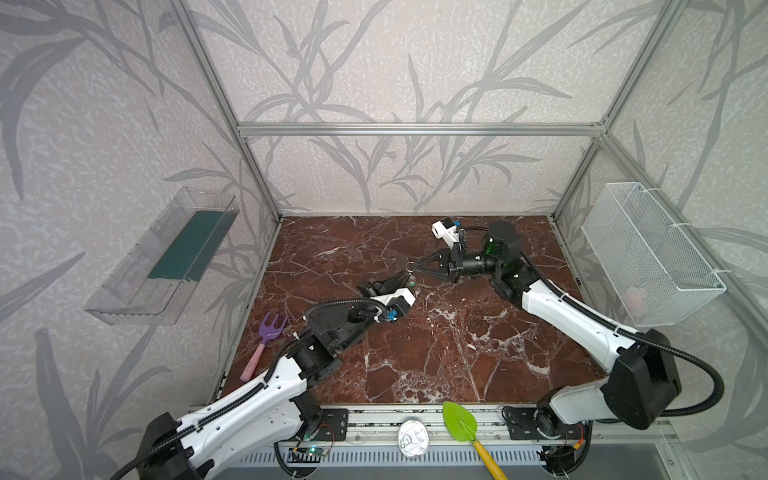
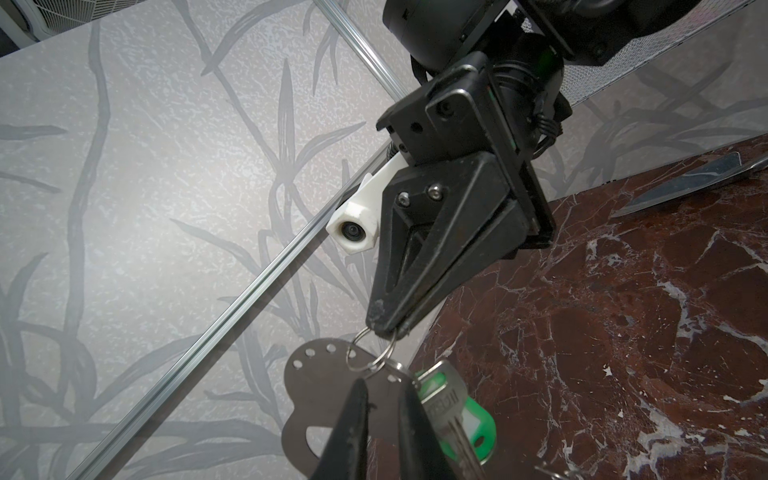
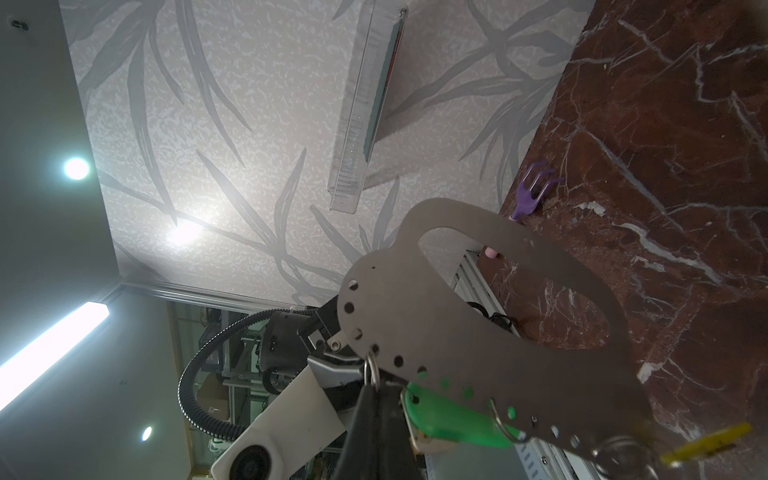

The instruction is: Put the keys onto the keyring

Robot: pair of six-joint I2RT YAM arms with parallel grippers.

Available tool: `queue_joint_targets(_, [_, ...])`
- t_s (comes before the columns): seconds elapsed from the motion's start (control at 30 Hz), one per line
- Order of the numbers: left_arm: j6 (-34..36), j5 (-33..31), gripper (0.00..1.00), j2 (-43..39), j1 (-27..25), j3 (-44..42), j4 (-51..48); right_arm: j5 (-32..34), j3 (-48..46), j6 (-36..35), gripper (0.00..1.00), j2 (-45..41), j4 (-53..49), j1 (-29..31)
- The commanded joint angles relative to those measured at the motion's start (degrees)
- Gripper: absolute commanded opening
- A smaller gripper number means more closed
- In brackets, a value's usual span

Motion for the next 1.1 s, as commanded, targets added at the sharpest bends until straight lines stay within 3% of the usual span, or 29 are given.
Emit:
queue_joint_targets(0.0, [2.1, 0.8, 0.18, 0.3, 0.3, 2.3, 2.7, -1.1, 1.4, 0.0, 0.0, -0.1, 3.0, 0.6])
queue_joint_targets(0.8, [9.3, 0.0, 0.18, 5.3, 0.8, 6.8, -1.3, -1.2, 2.7, -2.3, 0.0, -0.6, -1.7, 1.4])
queue_joint_targets(1.07, [9.1, -0.6, 0.02, 5.2, 1.4, 8.5, -4.9, -1.4, 3.3, -2.6, 0.0, -1.0, -2.0, 1.3])
